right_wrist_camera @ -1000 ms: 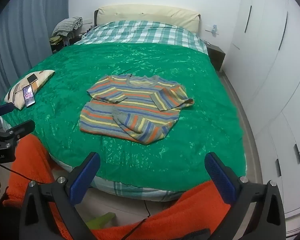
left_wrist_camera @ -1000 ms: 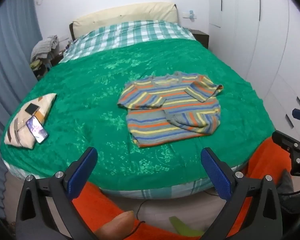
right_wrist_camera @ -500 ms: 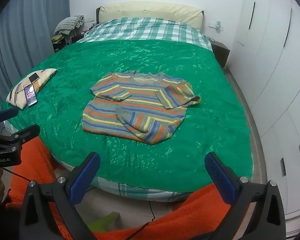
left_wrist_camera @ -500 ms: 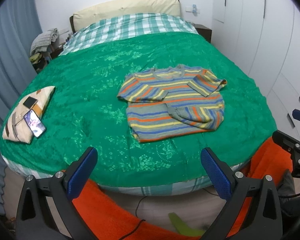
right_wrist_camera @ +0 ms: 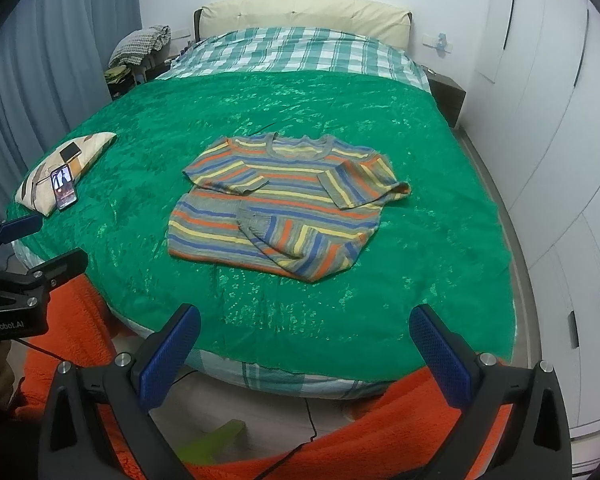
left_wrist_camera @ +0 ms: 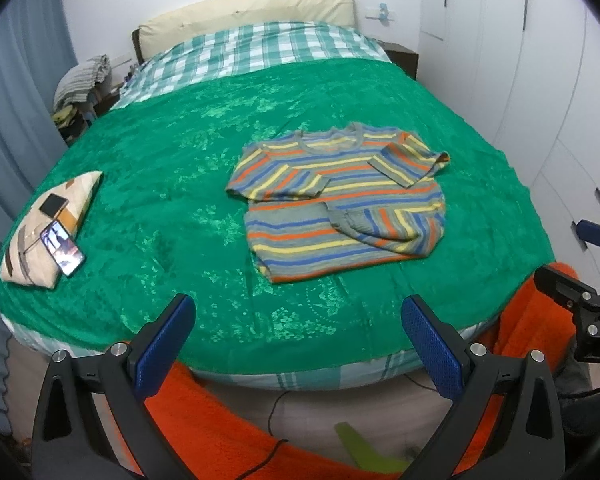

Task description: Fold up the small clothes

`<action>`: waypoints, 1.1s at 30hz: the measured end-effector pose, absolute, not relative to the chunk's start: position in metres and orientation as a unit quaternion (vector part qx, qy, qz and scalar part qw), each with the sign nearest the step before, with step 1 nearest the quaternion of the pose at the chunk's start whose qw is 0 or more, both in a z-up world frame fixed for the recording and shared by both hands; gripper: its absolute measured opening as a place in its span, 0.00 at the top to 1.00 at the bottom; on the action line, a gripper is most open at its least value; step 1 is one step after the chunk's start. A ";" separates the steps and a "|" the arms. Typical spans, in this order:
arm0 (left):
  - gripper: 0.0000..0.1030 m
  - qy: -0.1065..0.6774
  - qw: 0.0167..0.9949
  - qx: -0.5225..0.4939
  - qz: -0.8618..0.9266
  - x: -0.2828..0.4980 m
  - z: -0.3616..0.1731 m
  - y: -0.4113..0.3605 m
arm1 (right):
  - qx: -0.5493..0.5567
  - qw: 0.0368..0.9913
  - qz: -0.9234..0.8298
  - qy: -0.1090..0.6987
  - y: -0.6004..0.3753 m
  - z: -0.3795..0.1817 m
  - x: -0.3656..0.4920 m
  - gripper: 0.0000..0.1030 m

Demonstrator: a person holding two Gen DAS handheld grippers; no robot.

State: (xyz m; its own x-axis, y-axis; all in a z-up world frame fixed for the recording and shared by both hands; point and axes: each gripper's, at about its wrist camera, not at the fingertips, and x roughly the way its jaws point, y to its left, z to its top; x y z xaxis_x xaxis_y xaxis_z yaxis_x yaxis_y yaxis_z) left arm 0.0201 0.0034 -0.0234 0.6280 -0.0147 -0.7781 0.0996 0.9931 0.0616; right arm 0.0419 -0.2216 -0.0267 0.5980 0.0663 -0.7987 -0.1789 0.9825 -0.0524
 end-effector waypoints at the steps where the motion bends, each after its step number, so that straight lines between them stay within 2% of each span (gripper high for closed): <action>1: 0.00 0.430 0.901 0.050 -0.032 0.021 -0.024 0.003 | -0.063 0.891 0.069 0.443 -0.221 -0.027 0.042 0.00; 33: 0.00 0.431 0.901 0.046 -0.024 0.022 -0.027 0.005 | -0.056 0.893 0.063 0.443 -0.223 -0.029 0.047 0.00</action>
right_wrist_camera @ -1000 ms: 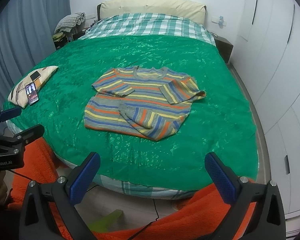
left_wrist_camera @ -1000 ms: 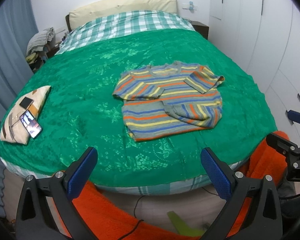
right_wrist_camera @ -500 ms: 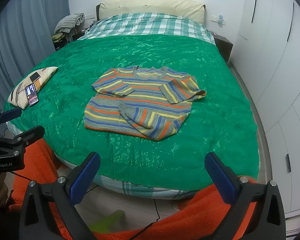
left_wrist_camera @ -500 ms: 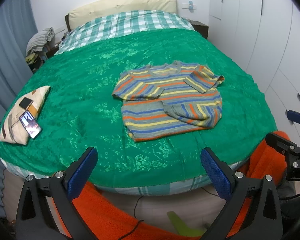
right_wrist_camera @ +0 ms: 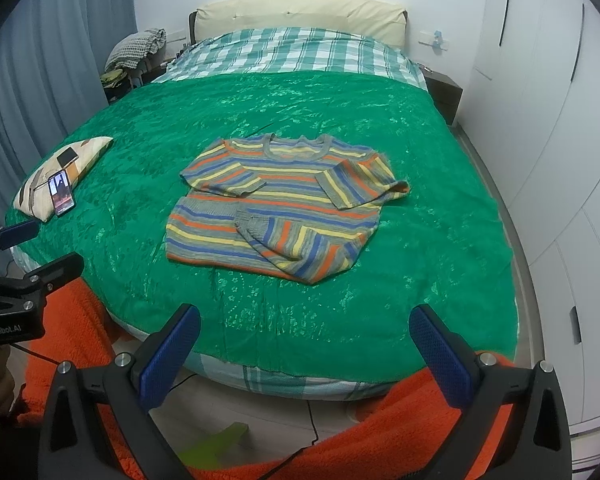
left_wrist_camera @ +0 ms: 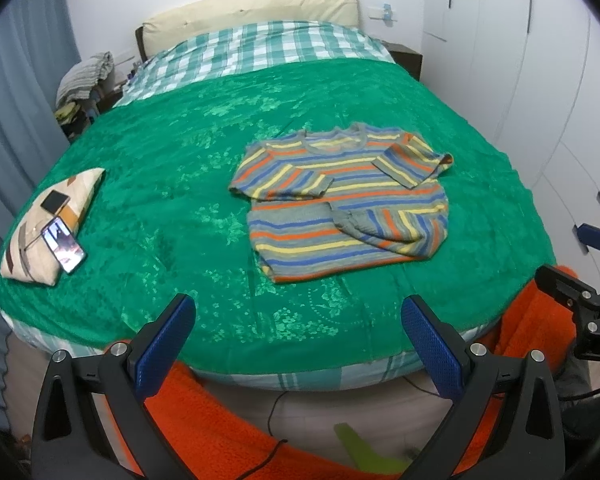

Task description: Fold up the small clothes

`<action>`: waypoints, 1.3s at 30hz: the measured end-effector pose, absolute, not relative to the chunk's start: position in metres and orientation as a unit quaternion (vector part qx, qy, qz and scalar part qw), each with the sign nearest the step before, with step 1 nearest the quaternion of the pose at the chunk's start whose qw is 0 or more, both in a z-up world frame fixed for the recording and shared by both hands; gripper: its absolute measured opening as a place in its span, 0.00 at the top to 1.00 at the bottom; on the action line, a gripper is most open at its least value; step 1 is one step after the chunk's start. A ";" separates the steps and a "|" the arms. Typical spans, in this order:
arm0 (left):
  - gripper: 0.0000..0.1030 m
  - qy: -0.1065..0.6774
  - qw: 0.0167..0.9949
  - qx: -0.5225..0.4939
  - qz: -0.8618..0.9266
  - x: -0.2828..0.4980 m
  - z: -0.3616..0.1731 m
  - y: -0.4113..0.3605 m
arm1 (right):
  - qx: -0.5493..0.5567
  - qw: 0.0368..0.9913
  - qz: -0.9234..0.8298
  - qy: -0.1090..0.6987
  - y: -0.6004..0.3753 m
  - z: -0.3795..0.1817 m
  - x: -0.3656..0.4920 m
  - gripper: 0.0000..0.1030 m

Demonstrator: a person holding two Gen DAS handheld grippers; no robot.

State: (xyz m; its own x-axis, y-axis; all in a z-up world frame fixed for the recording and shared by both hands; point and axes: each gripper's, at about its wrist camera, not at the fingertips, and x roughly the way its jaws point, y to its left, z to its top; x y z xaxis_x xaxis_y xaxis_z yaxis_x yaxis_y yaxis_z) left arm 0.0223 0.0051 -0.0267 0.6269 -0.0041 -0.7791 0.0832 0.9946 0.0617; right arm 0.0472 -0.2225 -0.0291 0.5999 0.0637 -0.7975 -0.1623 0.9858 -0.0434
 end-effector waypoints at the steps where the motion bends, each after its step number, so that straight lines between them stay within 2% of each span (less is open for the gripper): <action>1: 0.00 0.432 0.901 0.047 -0.022 0.023 -0.026 0.006 | -0.056 0.893 0.063 0.443 -0.222 -0.029 0.048 0.00; 10: 0.00 0.446 0.895 0.013 0.010 0.039 -0.028 0.031 | -0.051 0.894 0.051 0.443 -0.230 -0.032 0.050 0.00; 24: 0.00 0.468 0.883 0.026 0.022 0.054 -0.046 0.036 | -0.058 0.894 0.041 0.442 -0.235 -0.040 0.064 0.00; 32: 0.00 0.482 0.873 0.053 0.053 0.075 -0.063 0.040 | -0.054 0.892 0.059 0.445 -0.234 -0.061 0.111 0.00; 39: 0.00 0.487 0.869 0.053 0.068 0.081 -0.070 0.046 | -0.092 0.884 0.081 0.452 -0.221 -0.083 0.149 0.00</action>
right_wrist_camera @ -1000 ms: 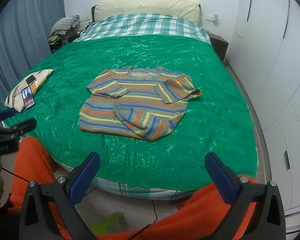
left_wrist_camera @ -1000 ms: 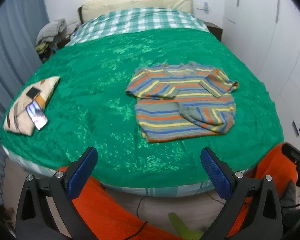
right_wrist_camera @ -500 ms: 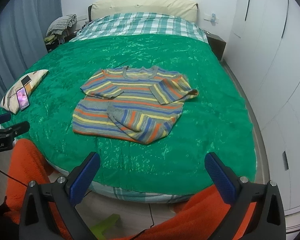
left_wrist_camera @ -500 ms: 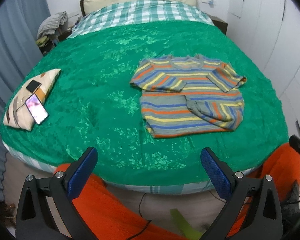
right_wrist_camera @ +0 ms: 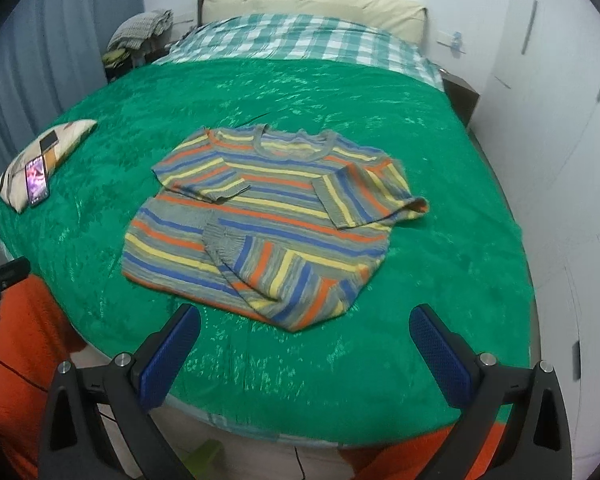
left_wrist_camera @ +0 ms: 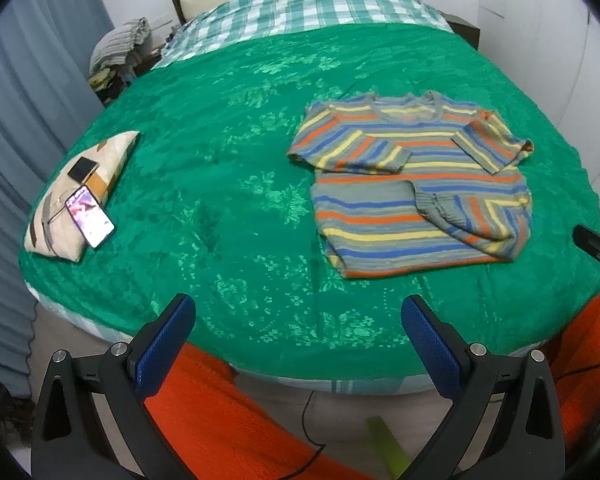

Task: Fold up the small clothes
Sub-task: 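Move the right tool to the sweater hem and grasp it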

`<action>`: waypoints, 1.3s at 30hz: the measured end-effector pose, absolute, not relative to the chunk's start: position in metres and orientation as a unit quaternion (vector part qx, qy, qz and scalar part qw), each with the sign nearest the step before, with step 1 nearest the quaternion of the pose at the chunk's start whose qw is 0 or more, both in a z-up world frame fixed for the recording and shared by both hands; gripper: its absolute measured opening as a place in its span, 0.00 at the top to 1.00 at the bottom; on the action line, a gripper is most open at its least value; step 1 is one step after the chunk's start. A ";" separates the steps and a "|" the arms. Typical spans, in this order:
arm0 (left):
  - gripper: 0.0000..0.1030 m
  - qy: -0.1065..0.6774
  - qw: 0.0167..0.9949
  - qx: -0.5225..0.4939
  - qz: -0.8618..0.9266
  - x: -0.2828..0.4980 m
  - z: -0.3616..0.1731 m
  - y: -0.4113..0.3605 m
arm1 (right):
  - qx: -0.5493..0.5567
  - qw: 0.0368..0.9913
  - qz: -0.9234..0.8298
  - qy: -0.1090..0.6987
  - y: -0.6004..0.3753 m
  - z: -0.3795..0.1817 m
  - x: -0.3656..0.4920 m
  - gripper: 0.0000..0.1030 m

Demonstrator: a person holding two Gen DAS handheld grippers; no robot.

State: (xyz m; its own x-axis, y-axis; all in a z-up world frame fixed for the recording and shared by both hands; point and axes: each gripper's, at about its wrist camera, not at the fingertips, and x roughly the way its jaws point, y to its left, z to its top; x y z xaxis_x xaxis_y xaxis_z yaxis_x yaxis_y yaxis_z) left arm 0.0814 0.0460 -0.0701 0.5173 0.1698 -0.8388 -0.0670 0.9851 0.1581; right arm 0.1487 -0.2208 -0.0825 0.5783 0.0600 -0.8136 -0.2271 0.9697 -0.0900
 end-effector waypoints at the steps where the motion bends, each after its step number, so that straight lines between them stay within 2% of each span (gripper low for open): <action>1: 0.00 0.486 0.870 0.052 0.068 0.082 -0.072 0.047 | -0.093 0.883 0.091 0.451 -0.220 -0.086 0.155 0.00; 11: 0.00 0.516 0.854 0.031 0.054 0.073 -0.105 0.059 | -0.139 0.835 0.193 0.497 -0.188 -0.180 0.242 0.02; 14: 0.00 0.525 0.849 0.021 0.059 0.067 -0.113 0.066 | -0.152 0.812 0.212 0.523 -0.184 -0.204 0.251 0.12; 15: 0.00 0.528 0.847 0.017 0.060 0.066 -0.116 0.069 | -0.152 0.802 0.221 0.533 -0.184 -0.210 0.252 0.24; 16: 0.00 0.531 0.845 0.014 0.062 0.066 -0.119 0.071 | -0.152 0.792 0.230 0.544 -0.183 -0.216 0.251 0.41; 17: 0.00 0.534 0.843 0.011 0.065 0.066 -0.122 0.074 | -0.155 0.787 0.233 0.549 -0.183 -0.218 0.251 0.48; 19: 0.00 0.537 0.840 0.007 0.069 0.065 -0.126 0.078 | -0.156 0.783 0.245 0.550 -0.188 -0.217 0.243 0.72; 21: 0.00 0.541 0.838 0.002 0.072 0.066 -0.130 0.080 | -0.152 0.785 0.252 0.545 -0.193 -0.209 0.234 0.82; 29: 0.01 0.539 0.839 -0.003 0.070 0.068 -0.133 0.081 | -0.145 0.780 0.285 0.538 -0.230 -0.167 0.176 0.87; 35: 0.01 0.548 0.834 0.002 0.066 0.070 -0.138 0.079 | -0.173 0.770 0.209 0.577 -0.279 -0.183 0.142 0.86; 36: 0.01 0.546 0.835 0.001 0.067 0.070 -0.137 0.081 | -0.171 0.776 0.195 0.575 -0.284 -0.183 0.140 0.81; 38: 0.01 0.543 0.837 -0.012 0.069 0.069 -0.137 0.085 | -0.150 0.791 0.173 0.568 -0.290 -0.179 0.138 0.61; 39: 0.01 0.544 0.836 -0.016 0.070 0.069 -0.138 0.087 | -0.138 0.796 0.172 0.563 -0.291 -0.176 0.139 0.44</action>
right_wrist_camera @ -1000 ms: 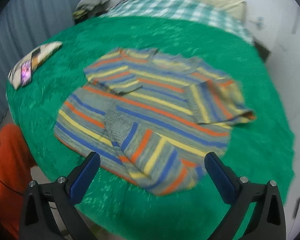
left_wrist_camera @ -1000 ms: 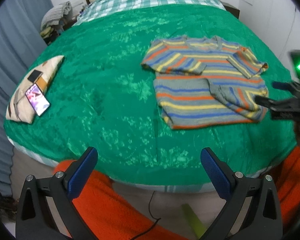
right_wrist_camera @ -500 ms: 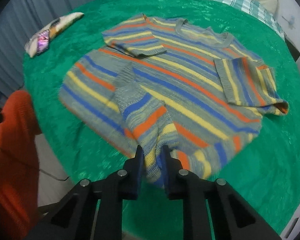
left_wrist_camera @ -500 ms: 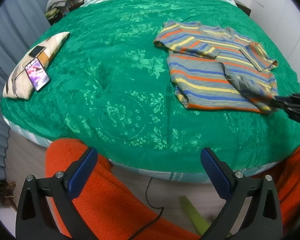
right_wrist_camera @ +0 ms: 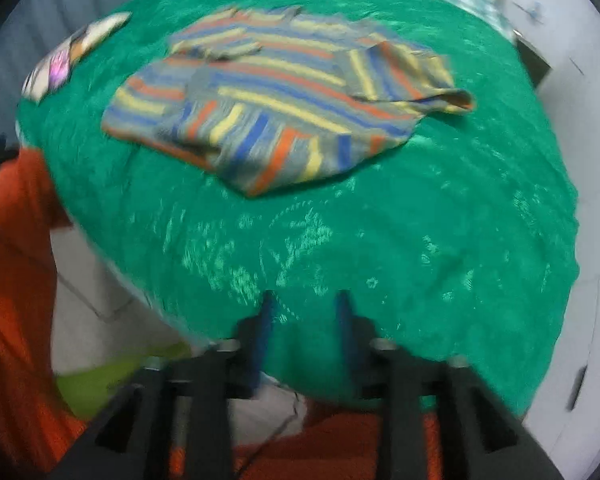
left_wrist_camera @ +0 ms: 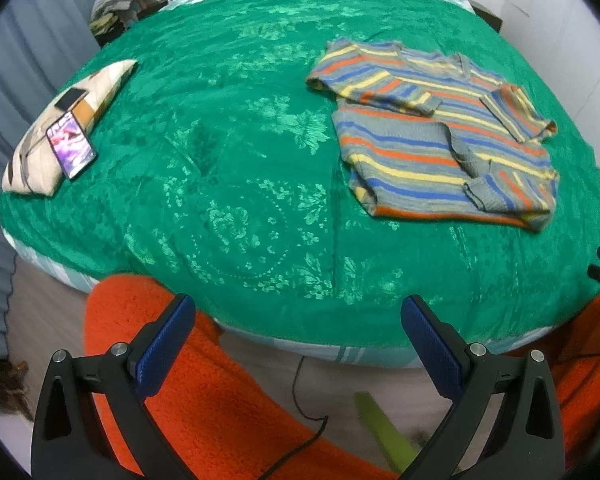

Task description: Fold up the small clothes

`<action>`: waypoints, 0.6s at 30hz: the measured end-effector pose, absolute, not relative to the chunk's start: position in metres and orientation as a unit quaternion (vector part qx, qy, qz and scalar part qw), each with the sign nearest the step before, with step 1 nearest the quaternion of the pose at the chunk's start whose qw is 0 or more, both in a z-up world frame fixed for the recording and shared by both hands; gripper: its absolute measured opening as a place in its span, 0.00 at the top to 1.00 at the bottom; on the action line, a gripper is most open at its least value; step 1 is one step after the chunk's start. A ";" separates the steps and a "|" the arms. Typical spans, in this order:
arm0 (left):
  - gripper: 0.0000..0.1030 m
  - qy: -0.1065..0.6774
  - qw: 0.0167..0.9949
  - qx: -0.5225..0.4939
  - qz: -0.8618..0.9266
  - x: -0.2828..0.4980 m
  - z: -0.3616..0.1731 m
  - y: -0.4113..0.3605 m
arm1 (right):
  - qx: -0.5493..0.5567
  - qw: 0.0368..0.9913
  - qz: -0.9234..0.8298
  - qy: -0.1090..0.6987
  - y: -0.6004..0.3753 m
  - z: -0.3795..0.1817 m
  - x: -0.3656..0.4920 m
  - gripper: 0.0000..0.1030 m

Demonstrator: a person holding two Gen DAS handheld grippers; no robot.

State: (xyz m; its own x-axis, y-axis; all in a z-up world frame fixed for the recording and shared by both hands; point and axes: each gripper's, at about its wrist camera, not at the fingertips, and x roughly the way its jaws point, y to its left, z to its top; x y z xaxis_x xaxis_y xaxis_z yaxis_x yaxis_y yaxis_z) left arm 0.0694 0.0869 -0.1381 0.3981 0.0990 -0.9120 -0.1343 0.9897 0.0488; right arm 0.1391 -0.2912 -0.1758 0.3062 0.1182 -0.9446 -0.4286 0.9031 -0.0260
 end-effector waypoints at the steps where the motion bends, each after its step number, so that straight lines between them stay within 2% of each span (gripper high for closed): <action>1: 0.01 0.547 0.834 -0.022 0.070 0.070 -0.140 0.089 | -0.118 0.805 0.178 0.553 -0.289 -0.171 0.140 0.38; 9: 0.01 0.552 0.831 -0.026 0.067 0.069 -0.147 0.089 | -0.118 0.823 0.265 0.489 -0.203 -0.157 0.181 0.35; 10: 0.01 0.554 0.830 -0.027 0.067 0.069 -0.147 0.089 | -0.132 0.817 0.286 0.482 -0.187 -0.159 0.185 0.29; 11: 0.01 0.555 0.829 -0.029 0.065 0.068 -0.147 0.088 | -0.156 0.808 0.306 0.478 -0.170 -0.162 0.187 0.27; 15: 0.01 0.548 0.833 -0.029 0.067 0.062 -0.143 0.092 | -0.238 0.779 0.330 0.476 -0.134 -0.183 0.198 0.28; 17: 0.01 0.546 0.834 -0.033 0.072 0.059 -0.143 0.096 | -0.227 0.766 0.328 0.504 -0.136 -0.195 0.211 0.52; 18: 0.01 0.547 0.833 -0.037 0.075 0.058 -0.145 0.099 | -0.222 0.757 0.334 0.516 -0.140 -0.200 0.216 0.83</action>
State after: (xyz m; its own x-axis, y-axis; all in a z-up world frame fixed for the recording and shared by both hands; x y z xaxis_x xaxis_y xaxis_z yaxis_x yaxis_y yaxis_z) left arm 0.0578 0.0992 -0.1452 0.3905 0.0844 -0.9167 -0.1644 0.9862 0.0208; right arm 0.2163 -0.1396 -0.1996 0.2451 0.2767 -0.9292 -0.7340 0.6791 0.0086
